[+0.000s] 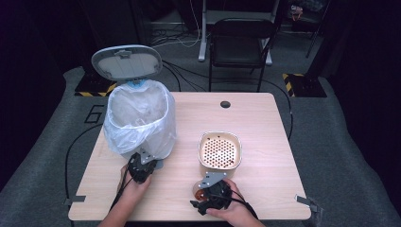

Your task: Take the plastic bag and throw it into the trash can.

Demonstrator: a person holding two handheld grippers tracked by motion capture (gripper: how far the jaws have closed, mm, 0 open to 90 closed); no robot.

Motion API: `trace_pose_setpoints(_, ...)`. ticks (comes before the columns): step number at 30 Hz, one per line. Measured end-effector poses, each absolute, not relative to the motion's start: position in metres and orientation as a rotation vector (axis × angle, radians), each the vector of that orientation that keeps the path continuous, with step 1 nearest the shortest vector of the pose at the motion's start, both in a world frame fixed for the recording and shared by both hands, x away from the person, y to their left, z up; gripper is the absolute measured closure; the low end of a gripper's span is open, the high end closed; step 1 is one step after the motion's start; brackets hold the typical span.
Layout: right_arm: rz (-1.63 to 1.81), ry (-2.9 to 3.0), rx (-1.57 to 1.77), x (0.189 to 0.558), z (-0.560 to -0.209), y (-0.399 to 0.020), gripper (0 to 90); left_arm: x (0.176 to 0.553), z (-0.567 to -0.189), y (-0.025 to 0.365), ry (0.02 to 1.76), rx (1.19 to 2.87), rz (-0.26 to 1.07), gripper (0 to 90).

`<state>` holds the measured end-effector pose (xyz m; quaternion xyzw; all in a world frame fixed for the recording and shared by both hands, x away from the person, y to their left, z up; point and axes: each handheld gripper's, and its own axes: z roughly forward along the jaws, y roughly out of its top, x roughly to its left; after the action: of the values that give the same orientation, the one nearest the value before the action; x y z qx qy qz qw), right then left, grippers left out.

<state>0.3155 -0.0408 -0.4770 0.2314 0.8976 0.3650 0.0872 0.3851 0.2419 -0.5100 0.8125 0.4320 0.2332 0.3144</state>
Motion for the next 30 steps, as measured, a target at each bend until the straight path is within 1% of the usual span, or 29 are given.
trace_pose_setpoints(4, 1.093, 2.688, 0.671, 0.316, -0.476, -0.041, 28.4, 0.385, -0.509, 0.243, 1.132, 2.158, 0.621, 90.0)
trace_pose_setpoints(13, 1.076, 2.685, 0.664, 0.314, -0.472, -0.049, 30.0, 0.385, -0.510, 0.242, 1.140, 2.140, 0.616, 90.0)
trace_pose_setpoints(15, 1.079, 2.665, 0.705, 0.312, -0.470, -0.052, 30.4, 0.385, -0.510, 0.242, 1.141, 2.139, 0.618, 90.0)
trace_pose_setpoints(19, 1.075, 2.641, 0.741, 0.310, -0.466, -0.067, 30.6, 0.385, -0.509, 0.243, 1.139, 2.162, 0.615, 90.0)
trace_pose_setpoints(21, 1.068, 2.630, 0.765, 0.309, -0.465, -0.077, 30.7, 0.385, -0.510, 0.241, 1.142, 2.140, 0.620, 90.0)
trace_pose_setpoints(30, 1.039, 2.551, 0.893, 0.312, -0.464, -0.108, 31.0, 0.385, -0.510, 0.241, 1.139, 2.150, 0.629, 90.0)
